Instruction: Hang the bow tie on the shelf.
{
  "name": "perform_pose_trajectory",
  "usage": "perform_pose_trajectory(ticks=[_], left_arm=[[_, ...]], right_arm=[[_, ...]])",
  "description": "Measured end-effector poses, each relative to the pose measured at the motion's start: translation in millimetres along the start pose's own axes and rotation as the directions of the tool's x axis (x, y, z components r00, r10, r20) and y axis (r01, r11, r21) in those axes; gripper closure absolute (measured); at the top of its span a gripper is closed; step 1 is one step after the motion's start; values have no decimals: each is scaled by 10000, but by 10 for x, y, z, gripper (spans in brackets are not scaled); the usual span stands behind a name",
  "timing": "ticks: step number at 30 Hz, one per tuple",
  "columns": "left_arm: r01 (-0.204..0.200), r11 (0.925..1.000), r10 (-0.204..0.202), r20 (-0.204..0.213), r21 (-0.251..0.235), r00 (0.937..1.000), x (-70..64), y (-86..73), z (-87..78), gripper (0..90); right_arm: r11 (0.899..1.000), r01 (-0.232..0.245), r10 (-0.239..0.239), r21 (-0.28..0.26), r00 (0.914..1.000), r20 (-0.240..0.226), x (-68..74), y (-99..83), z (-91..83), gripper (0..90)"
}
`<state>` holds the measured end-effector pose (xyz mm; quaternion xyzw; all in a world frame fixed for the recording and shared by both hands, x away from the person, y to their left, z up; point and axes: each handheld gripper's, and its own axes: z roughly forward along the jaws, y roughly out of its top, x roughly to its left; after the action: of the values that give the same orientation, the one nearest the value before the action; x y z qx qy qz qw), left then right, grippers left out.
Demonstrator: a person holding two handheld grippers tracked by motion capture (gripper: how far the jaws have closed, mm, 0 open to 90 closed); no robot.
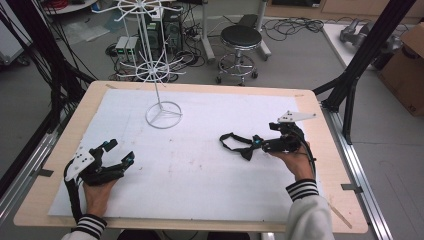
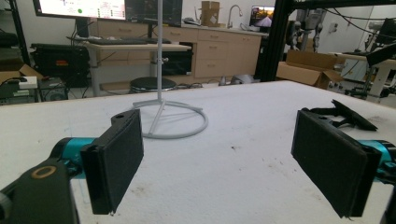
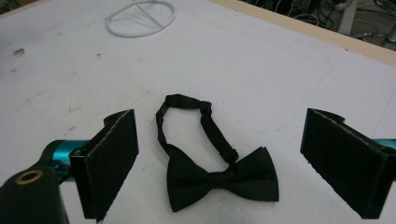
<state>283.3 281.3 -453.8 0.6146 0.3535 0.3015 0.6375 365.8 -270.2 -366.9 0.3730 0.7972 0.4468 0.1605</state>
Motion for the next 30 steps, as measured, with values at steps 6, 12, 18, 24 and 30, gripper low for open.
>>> perform_pose_trajectory(ticks=[6,12,18,24,30], left_arm=[[-16,10000,16,2,-7,10000,-2,-1,1,173],[-20,10000,20,31,-17,10000,-2,-1,-3,173],[-9,10000,9,29,-23,10000,-2,-1,-3,173],[-22,10000,22,29,-34,10000,-3,-2,-2,173],[-17,10000,17,33,-16,10000,1,-1,-5,173]], right_arm=[[9953,384,-352,892,9987,-372,-48,220,177,105],[9832,658,-581,1704,9971,-495,-43,387,395,106],[9623,1032,-892,2518,9938,-666,-36,439,573,169],[9441,1180,-1001,3078,9923,-731,-37,407,705,197],[9076,1856,-1667,3765,9825,-825,-43,366,786,271]])
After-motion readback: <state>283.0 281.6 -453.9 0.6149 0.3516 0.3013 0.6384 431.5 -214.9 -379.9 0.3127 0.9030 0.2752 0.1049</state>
